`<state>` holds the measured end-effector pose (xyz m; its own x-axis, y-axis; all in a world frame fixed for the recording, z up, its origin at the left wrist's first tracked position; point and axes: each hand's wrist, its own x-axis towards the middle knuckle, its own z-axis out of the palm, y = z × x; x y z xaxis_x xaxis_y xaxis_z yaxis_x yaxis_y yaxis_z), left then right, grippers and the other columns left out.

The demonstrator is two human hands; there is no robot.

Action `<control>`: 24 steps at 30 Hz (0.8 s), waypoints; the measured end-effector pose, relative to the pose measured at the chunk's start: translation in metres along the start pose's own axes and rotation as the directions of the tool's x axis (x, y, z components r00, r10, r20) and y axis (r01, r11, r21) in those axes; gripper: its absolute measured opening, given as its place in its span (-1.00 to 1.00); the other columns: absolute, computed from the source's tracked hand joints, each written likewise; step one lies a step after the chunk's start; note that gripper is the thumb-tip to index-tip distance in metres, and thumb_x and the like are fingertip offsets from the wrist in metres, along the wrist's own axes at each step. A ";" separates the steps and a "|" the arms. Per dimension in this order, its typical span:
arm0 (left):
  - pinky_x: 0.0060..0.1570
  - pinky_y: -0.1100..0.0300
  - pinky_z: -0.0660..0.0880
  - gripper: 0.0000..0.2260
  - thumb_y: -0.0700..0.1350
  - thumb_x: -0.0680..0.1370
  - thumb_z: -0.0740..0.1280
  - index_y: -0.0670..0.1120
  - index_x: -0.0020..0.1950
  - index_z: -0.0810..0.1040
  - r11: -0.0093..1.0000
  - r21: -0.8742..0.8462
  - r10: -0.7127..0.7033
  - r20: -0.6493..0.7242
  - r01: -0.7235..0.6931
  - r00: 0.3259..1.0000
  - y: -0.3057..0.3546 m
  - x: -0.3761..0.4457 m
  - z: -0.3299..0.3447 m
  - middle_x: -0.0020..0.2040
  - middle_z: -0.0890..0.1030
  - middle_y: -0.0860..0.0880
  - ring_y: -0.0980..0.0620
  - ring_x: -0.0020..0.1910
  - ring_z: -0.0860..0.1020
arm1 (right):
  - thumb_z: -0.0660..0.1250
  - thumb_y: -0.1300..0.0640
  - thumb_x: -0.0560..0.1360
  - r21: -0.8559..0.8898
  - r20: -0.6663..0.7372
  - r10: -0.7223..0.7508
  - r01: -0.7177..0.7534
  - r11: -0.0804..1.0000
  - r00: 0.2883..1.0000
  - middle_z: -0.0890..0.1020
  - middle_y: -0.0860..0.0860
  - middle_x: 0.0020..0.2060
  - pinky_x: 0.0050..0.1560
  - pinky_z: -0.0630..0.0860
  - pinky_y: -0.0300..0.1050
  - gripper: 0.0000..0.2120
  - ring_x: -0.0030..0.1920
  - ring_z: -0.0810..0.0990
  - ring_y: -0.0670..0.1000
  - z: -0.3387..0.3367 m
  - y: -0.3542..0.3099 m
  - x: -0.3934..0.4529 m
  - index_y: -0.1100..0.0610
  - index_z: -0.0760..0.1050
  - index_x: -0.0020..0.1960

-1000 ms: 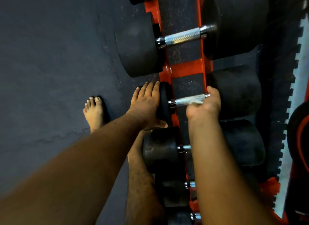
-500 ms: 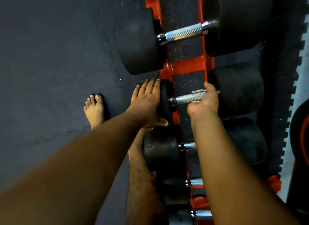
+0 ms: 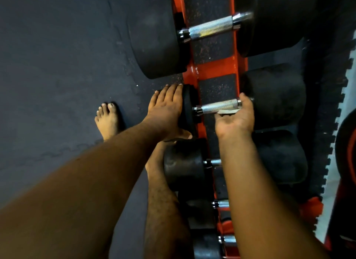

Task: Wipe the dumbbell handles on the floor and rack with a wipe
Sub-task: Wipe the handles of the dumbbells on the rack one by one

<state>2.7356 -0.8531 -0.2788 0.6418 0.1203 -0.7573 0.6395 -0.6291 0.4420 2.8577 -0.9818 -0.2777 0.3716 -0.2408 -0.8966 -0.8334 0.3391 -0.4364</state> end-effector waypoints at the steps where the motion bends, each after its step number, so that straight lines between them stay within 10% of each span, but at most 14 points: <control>1: 0.60 -0.12 -0.20 0.34 0.31 0.21 0.61 -0.10 0.65 -0.21 1.000 0.000 0.002 0.001 -0.002 1.000 0.001 0.001 0.000 0.67 -0.10 -0.10 -0.10 0.64 -0.16 | 0.40 0.10 0.54 -0.004 -0.008 -0.009 0.009 1.000 1.000 0.73 0.10 -0.11 0.27 0.54 0.13 -0.87 0.06 0.69 0.13 0.000 0.002 0.001 0.15 0.61 0.02; 5: 0.60 -0.10 -0.21 0.35 0.32 0.20 0.61 -0.11 0.65 -0.22 1.000 0.007 -0.006 0.007 0.006 1.000 0.002 0.000 -0.002 0.67 -0.09 -0.11 -0.10 0.64 -0.14 | 0.35 0.06 0.60 -0.201 0.078 0.140 -0.122 0.972 0.987 0.63 0.03 -0.26 0.15 0.55 0.00 -0.82 -0.15 0.62 0.04 -0.003 0.033 -0.001 0.12 0.54 -0.14; 10: 0.60 -0.11 -0.21 0.35 0.32 0.21 0.61 -0.09 0.65 -0.22 1.000 -0.002 -0.004 0.007 0.004 1.000 0.000 0.000 -0.001 0.67 -0.10 -0.09 -0.10 0.64 -0.16 | 0.31 0.04 0.62 -0.014 0.147 0.009 -0.007 1.000 0.989 0.66 0.03 -0.13 0.21 0.53 -0.04 -0.85 -0.03 0.63 0.01 -0.018 0.015 0.012 0.11 0.56 -0.03; 13: 0.60 -0.11 -0.21 0.35 0.31 0.21 0.61 -0.10 0.65 -0.22 1.000 0.000 -0.005 0.007 0.005 1.000 0.003 -0.001 -0.003 0.67 -0.10 -0.10 -0.10 0.64 -0.16 | 0.39 0.00 0.57 -0.333 0.148 0.048 0.004 0.943 0.988 0.71 0.05 -0.01 0.26 0.53 -0.02 -0.83 0.08 0.66 0.04 -0.025 0.035 0.008 0.08 0.59 0.06; 20: 0.60 -0.10 -0.21 0.34 0.32 0.21 0.61 -0.11 0.65 -0.22 1.000 -0.008 -0.005 0.011 0.005 1.000 0.002 -0.002 -0.005 0.67 -0.10 -0.10 -0.10 0.64 -0.16 | 0.29 0.20 0.64 -0.778 0.273 -0.203 0.340 0.529 0.940 0.73 0.07 0.00 0.12 0.60 -0.11 -0.83 0.03 0.69 0.04 -0.053 0.057 -0.029 0.09 0.65 0.11; 24: 0.60 -0.10 -0.21 0.35 0.32 0.21 0.61 -0.11 0.65 -0.21 1.000 0.003 -0.003 0.004 0.003 1.000 0.002 -0.002 -0.005 0.67 -0.09 -0.10 -0.10 0.64 -0.15 | 0.27 0.32 0.60 -0.649 0.680 -0.480 0.759 -0.043 0.554 0.61 0.07 0.30 0.42 0.39 -0.19 -0.66 0.36 0.53 -0.03 -0.045 0.036 -0.029 0.15 0.56 0.35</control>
<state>2.7376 -0.8514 -0.2738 0.6381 0.1197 -0.7606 0.6403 -0.6311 0.4379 2.7984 -1.0040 -0.2643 0.8843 0.3220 -0.3381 0.0525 -0.7881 -0.6133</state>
